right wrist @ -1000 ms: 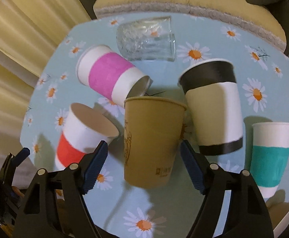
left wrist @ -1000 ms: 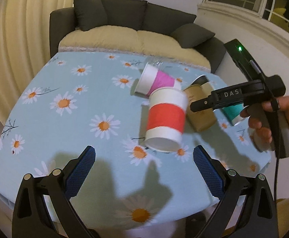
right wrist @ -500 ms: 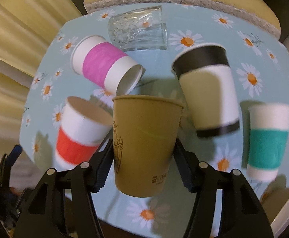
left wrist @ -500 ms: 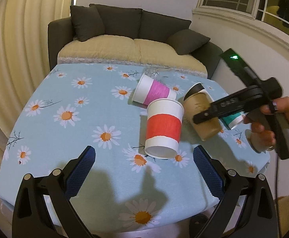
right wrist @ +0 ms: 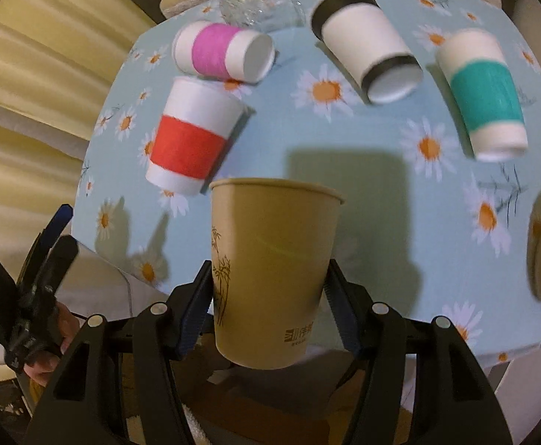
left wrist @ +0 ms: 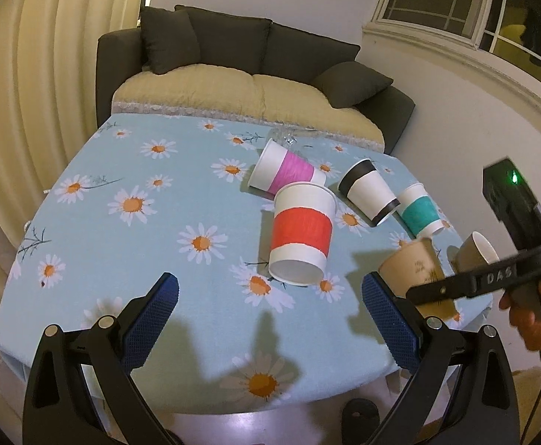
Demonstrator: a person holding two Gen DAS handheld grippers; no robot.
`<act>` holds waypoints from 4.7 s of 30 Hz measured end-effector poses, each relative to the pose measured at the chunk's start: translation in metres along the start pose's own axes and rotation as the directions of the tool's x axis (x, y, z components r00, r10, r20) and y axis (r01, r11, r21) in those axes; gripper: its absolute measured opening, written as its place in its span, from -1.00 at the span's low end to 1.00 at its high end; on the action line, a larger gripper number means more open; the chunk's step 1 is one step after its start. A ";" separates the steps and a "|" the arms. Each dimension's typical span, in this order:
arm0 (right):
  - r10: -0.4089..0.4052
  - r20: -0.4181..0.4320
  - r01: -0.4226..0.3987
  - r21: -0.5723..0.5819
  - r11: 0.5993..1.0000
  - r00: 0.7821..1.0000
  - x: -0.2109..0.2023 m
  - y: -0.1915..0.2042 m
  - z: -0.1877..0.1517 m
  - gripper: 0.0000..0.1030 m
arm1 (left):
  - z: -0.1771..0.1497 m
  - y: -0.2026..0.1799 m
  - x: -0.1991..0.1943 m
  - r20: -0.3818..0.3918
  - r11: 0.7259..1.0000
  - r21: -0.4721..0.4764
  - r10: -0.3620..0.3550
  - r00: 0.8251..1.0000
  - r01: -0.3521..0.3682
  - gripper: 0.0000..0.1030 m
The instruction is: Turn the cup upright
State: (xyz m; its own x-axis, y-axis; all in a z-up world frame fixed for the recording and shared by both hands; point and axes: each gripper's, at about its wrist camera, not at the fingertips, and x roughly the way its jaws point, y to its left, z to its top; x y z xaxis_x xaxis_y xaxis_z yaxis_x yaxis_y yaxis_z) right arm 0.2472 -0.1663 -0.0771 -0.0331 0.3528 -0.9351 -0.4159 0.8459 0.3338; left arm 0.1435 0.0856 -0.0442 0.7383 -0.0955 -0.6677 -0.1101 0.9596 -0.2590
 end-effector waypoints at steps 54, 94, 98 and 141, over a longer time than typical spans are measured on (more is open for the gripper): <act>0.186 0.307 -0.155 -0.124 0.980 0.933 -0.056 -0.044 -0.145 0.34 | 0.011 -0.122 0.106 -0.501 0.997 -0.056 -0.067 0.863 0.044 0.85; 0.327 0.378 -0.295 -0.141 0.945 0.866 -0.067 -0.066 -0.144 0.34 | 0.013 -0.156 0.093 -0.371 0.999 0.026 -0.012 0.929 0.024 0.17; 0.332 0.400 -0.291 -0.162 0.943 0.854 -0.073 -0.065 -0.145 0.34 | 0.011 -0.154 0.065 -0.234 0.997 0.040 -0.048 0.971 0.059 0.17; 0.089 0.466 -0.060 -0.076 0.995 0.880 -0.067 -0.085 -0.128 0.34 | -0.114 -0.161 0.078 0.583 0.961 0.171 0.077 0.809 -0.215 0.20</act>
State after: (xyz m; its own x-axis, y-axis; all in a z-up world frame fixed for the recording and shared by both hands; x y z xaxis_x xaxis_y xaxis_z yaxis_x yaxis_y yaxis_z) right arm 0.1684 -0.3137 -0.0579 0.3579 0.5721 -0.7380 -0.4808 0.7905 0.3796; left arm 0.1431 -0.1069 -0.1338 0.9765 0.1511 -0.1536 -0.1507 0.9885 0.0142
